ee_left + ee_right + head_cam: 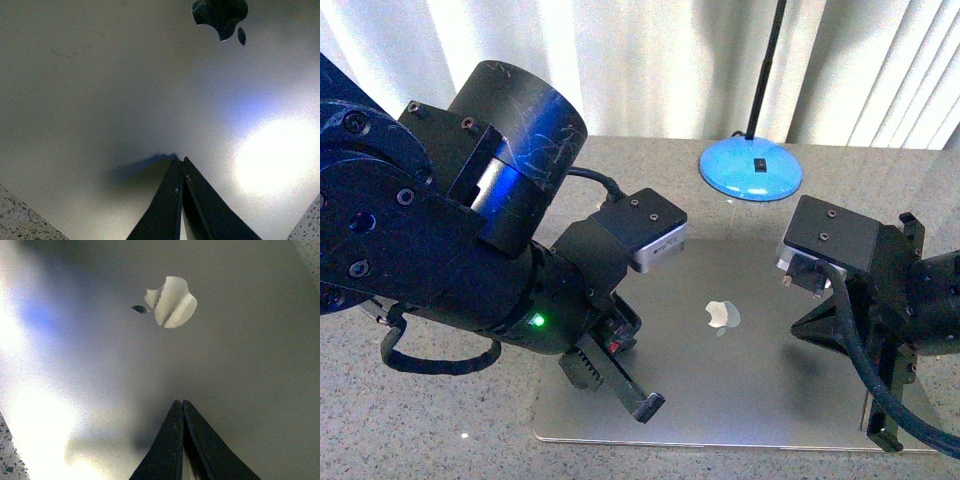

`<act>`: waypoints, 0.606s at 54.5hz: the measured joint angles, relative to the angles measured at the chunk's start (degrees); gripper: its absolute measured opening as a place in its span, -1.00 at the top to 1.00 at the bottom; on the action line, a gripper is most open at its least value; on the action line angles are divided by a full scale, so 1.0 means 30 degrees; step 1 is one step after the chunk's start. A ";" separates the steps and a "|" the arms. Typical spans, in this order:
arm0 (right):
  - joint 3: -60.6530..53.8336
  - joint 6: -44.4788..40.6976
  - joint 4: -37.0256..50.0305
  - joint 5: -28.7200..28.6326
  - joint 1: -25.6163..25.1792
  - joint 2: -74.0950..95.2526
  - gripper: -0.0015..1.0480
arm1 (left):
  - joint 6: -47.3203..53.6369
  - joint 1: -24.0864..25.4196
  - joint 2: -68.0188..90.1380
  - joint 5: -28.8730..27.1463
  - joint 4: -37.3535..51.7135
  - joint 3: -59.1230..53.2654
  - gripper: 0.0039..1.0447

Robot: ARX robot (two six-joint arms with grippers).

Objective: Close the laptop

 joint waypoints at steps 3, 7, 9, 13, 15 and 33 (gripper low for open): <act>-0.0007 0.0007 0.0000 0.0007 0.0015 0.0131 0.94 | -0.0007 0.0029 0.0000 0.0066 0.0007 0.0000 0.94; -0.0044 0.0007 0.0051 0.0015 0.0022 0.0248 0.94 | -0.0022 0.0087 -0.0007 0.0117 0.0022 -0.0007 0.94; -0.0058 0.0036 0.0124 0.0015 0.0022 0.0284 0.94 | -0.0066 0.0102 -0.0007 0.0124 0.0044 -0.0015 0.94; -0.0138 0.0131 0.0342 0.0036 0.0051 0.0328 0.94 | -0.0211 0.0146 -0.0029 0.0197 0.0197 -0.0109 0.94; -0.0153 0.0189 0.0372 -0.0007 0.0073 0.0321 0.94 | -0.0291 0.0175 -0.0066 0.0240 0.0277 -0.0168 0.94; -0.0204 0.1829 0.0029 -0.0736 0.0146 -0.1202 0.94 | -0.2790 0.1253 -0.1734 0.1064 0.1639 -0.0962 0.94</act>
